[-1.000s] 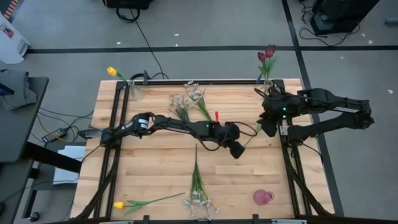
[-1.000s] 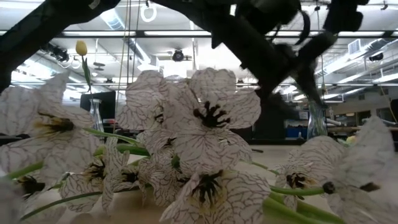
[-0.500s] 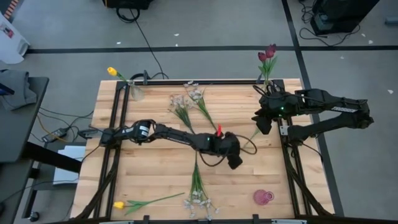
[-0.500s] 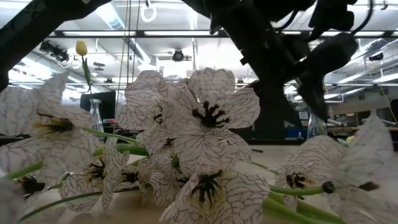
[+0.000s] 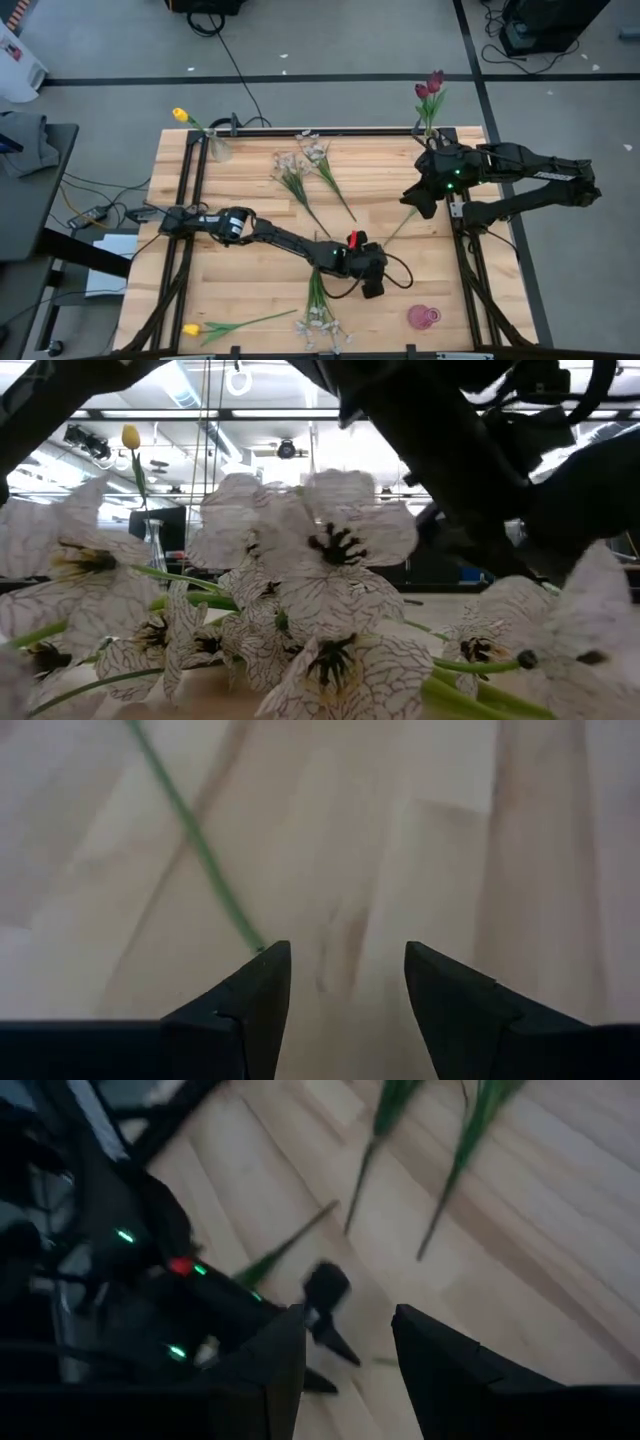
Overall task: Sort flowers into vase by color
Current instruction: Put the top yellow flower into the left transparent vase
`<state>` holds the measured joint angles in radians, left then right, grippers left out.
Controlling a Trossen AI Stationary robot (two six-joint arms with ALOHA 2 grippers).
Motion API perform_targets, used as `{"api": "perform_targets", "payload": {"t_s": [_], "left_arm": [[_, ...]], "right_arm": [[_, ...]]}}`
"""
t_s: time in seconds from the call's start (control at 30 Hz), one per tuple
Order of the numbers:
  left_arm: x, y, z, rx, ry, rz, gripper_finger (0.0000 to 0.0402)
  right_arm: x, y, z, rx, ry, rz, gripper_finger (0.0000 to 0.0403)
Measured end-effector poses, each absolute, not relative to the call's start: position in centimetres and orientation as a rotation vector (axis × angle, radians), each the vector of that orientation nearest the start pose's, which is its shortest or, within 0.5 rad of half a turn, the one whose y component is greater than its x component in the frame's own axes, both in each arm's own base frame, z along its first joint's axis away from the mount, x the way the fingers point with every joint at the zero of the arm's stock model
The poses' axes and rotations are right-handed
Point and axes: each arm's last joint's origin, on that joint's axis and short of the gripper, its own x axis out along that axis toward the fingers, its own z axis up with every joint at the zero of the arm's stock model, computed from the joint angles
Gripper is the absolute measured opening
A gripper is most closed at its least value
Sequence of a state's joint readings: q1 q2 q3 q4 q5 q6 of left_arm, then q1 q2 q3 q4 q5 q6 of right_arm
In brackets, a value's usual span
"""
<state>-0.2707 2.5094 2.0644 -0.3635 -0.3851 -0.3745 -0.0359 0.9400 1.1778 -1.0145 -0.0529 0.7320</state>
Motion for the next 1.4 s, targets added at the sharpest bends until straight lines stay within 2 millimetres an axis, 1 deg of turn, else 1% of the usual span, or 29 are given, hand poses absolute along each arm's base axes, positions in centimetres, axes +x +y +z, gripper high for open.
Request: {"api": "perform_targets", "payload": {"t_s": [0.07,0.23,0.4,0.53,0.67,0.77,0.9,0.97,1.03,1.1,1.2,1.23,1.27,1.4], "left_arm": [[52.9,-13.5,13.9,-0.114,0.72,0.251,0.0201],[53.3,-12.5,14.2,-0.111,0.648,0.379,0.0201],[54.0,-10.7,14.6,-0.26,0.564,0.463,0.0201],[54.1,-9.9,13.6,-0.307,0.584,0.505,0.0201],[54.1,-10.1,11.6,-0.338,0.611,0.519,0.0201],[54.1,-10.2,11.5,-0.394,0.613,0.516,0.0201],[54.1,-10.2,11.4,-0.391,0.611,0.526,0.0194],[54.1,-10.2,11.3,-0.389,0.613,0.527,0.0177],[54.1,-10.1,11.2,-0.397,0.631,0.514,0.0149],[54.0,-10.1,11.2,-0.413,0.644,0.508,0.0109],[53.9,-10.2,11.1,-0.437,0.663,0.495,0.0034],[53.9,-10.3,11.1,-0.45,0.668,0.481,0.0019],[53.9,-10.5,11.1,-0.468,0.673,0.468,0.0012],[53.8,-11.4,11.1,-0.522,0.699,0.424,0.0008]], "right_arm": [[15.7,-0.4,36.8,0.725,0.713,-0.264,0.0165],[15.8,-0.2,37.0,0.707,0.687,-0.258,0.0165],[15.7,0.2,37.0,0.684,0.693,-0.227,0.0165],[15.4,0.5,37.2,0.666,0.687,-0.2,0.0165],[14.9,0.7,37.5,0.655,0.664,-0.175,0.0165],[14.3,0.7,37.9,0.654,0.64,-0.16,0.0165],[13.2,0.7,38.3,0.649,0.6,-0.156,0.0165],[12.6,0.6,38.6,0.646,0.572,-0.161,0.0165],[11.9,0.5,38.8,0.644,0.544,-0.166,0.0165],[11.2,0.5,39.0,0.645,0.517,-0.167,0.0165],[10.1,0.4,39.4,0.648,0.48,-0.157,0.0165],[9.8,0.4,39.5,0.65,0.466,-0.159,0.0165],[9.4,0.3,39.6,0.653,0.45,-0.164,0.0165],[7.9,0.2,39.9,0.669,0.393,-0.17,0.0165]]}}
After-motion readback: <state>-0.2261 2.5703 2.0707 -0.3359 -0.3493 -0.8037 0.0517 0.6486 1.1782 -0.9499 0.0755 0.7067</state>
